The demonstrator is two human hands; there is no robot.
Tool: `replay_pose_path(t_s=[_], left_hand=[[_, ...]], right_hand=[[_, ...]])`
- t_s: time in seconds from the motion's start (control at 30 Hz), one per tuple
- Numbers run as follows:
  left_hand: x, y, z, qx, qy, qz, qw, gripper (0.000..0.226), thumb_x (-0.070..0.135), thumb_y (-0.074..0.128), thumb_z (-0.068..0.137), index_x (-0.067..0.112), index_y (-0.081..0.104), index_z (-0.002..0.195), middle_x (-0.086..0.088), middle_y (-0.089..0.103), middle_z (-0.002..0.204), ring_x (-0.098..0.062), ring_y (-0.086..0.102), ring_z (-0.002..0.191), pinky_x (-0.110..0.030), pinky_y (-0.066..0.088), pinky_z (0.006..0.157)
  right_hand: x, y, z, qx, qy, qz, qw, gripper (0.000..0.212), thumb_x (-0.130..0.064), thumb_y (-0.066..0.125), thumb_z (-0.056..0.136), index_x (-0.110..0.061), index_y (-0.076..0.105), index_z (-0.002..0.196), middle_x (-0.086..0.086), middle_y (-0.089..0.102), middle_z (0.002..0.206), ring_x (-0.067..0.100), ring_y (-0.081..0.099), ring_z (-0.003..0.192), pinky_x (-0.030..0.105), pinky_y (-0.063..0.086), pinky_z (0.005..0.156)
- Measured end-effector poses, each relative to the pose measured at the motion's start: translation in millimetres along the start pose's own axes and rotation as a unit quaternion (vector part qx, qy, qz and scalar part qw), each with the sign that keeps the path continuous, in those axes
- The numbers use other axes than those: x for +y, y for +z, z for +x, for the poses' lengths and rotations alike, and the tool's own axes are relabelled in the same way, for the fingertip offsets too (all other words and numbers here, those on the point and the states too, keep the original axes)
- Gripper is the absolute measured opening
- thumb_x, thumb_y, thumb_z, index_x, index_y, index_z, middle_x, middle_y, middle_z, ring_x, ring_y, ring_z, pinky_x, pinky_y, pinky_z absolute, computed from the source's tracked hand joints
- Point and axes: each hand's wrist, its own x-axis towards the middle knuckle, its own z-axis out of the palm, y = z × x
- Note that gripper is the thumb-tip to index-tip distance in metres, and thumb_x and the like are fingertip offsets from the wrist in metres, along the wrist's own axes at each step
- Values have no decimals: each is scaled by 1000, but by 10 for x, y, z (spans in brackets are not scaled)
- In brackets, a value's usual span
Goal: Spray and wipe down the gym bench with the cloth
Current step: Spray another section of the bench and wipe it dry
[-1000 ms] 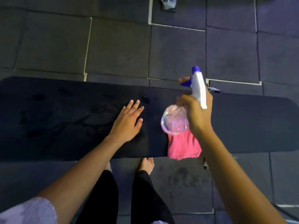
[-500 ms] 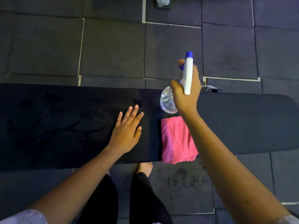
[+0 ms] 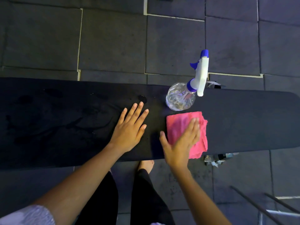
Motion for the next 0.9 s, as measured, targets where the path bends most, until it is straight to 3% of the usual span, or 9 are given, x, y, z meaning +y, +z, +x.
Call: replay_pose_path(t_s=[0.13, 0.3, 0.43, 0.53, 0.6, 0.73, 0.8, 0.9], left_hand=[[-77, -25, -12, -11, 23, -9, 1000, 56, 37, 33, 102, 22, 16, 153, -2, 2, 163, -19, 0, 150, -40, 3, 122], [-260, -79, -151, -19, 40, -25, 999, 55, 37, 33, 102, 23, 17, 153, 1, 3, 162, -17, -3, 150, -39, 1, 122], [-449, -119, -288, -12, 41, -31, 999, 53, 35, 34, 102, 23, 24, 152, 2, 8, 162, -16, 2, 150, -41, 6, 122], [-624, -154, -358, -8, 39, -27, 999, 51, 35, 35, 101, 22, 28, 150, 2, 14, 161, -18, 7, 150, -44, 10, 122], [-752, -181, -416, -2, 37, -21, 999, 50, 35, 33, 102, 21, 29, 150, 1, 16, 161, -19, 10, 149, -45, 13, 122], [-1001, -231, -519, -6, 42, -5, 999, 53, 38, 24, 100, 20, 27, 150, 1, 16, 161, -20, 12, 149, -47, 17, 120], [-1099, -224, -541, 1, 51, -5, 999, 53, 38, 23, 101, 20, 27, 150, 0, 17, 160, -20, 12, 149, -46, 18, 120], [-1177, -173, -561, 16, 60, -16, 998, 52, 37, 27, 101, 19, 27, 151, -1, 17, 161, -21, 12, 149, -45, 17, 121]], right_hand=[[215, 185, -205, -41, -40, -118, 991, 75, -42, 46, 96, 8, 27, 148, 25, 19, 159, 37, 10, 150, 48, 14, 122], [168, 279, -175, 49, -39, -114, 991, 38, -2, 54, 94, 14, 54, 128, 31, 50, 138, 48, 41, 135, 57, 39, 108], [-148, 413, -348, 9, -79, -102, 992, 32, 2, 54, 91, 15, 61, 119, 32, 58, 129, 50, 51, 125, 58, 46, 102], [-465, 609, -426, -57, -105, -134, 984, 41, -7, 57, 93, 14, 55, 127, 32, 52, 136, 50, 46, 130, 59, 44, 103], [-535, 648, -386, -83, -128, -221, 963, 55, -27, 61, 93, 6, 51, 136, 25, 44, 147, 47, 40, 137, 58, 41, 106], [-244, 391, -135, -126, -204, -375, 896, 80, -74, 37, 87, -24, 37, 150, 10, 22, 162, 36, 16, 150, 59, 9, 116], [-42, 276, -15, -171, -210, -381, 884, 86, -82, 26, 83, -33, 23, 154, 12, 9, 165, 34, 2, 152, 65, 5, 116], [14, 379, -7, -172, -189, -372, 893, 87, -76, 26, 86, -24, 21, 155, 22, 7, 163, 39, 2, 151, 67, 8, 116]])
